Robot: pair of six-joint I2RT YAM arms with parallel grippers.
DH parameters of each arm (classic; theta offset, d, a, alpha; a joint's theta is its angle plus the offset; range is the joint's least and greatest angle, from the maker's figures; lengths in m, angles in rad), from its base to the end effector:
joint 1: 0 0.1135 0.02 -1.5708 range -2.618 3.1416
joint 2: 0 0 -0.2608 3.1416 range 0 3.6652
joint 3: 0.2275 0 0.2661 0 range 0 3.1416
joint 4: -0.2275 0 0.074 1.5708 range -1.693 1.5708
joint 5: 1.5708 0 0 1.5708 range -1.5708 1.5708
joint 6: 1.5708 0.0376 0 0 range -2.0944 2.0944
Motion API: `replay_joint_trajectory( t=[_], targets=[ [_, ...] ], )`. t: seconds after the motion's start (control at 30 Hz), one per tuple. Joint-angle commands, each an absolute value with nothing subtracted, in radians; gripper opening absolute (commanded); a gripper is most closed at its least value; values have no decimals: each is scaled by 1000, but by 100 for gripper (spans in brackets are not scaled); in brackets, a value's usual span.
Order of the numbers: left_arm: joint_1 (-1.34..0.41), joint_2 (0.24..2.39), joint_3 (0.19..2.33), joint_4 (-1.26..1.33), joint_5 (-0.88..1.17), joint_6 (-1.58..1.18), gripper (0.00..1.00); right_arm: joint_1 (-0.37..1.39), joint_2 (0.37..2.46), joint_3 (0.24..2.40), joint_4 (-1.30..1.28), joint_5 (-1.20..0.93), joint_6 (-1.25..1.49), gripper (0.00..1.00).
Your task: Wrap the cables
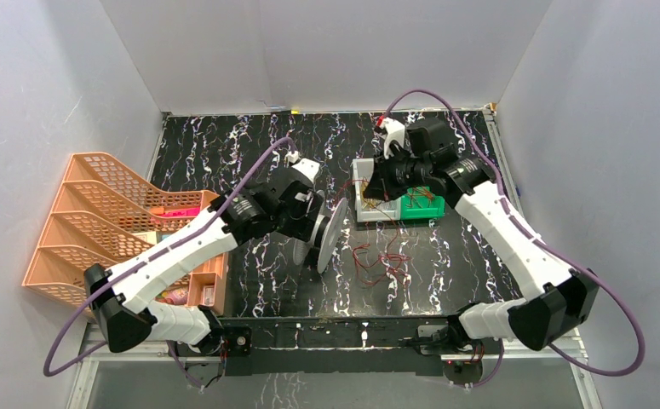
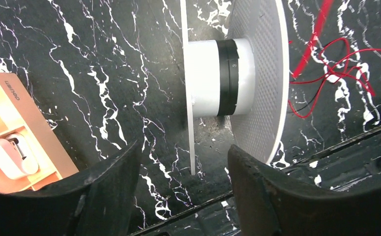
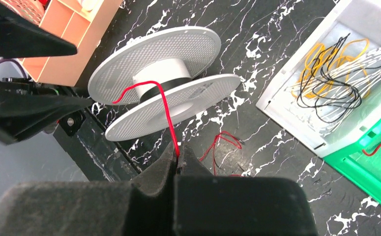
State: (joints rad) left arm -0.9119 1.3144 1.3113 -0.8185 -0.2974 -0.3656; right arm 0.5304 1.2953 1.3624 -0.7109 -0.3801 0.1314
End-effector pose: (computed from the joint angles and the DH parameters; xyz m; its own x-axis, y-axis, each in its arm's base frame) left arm 0.1851 -0.2211 0.3445 -0.6453 0.2750 -0.7128 0.4316 0.9010 -0.0431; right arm 0.2438 0.1591 0.3764 -0.6084 -0.2157 -0.7637 -0.6516 0.6851 0.3256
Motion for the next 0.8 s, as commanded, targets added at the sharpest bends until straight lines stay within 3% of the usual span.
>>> replay_joint_trajectory(
  t=[0.0, 0.77],
  targets=[
    [-908, 1263, 1345, -808, -281, -325, 66, 532, 1357, 1448, -661, -388, 120, 0],
    [-792, 1400, 1400, -653, -174, -269, 69, 578, 1599, 1570, -692, -465, 87, 0]
  ],
)
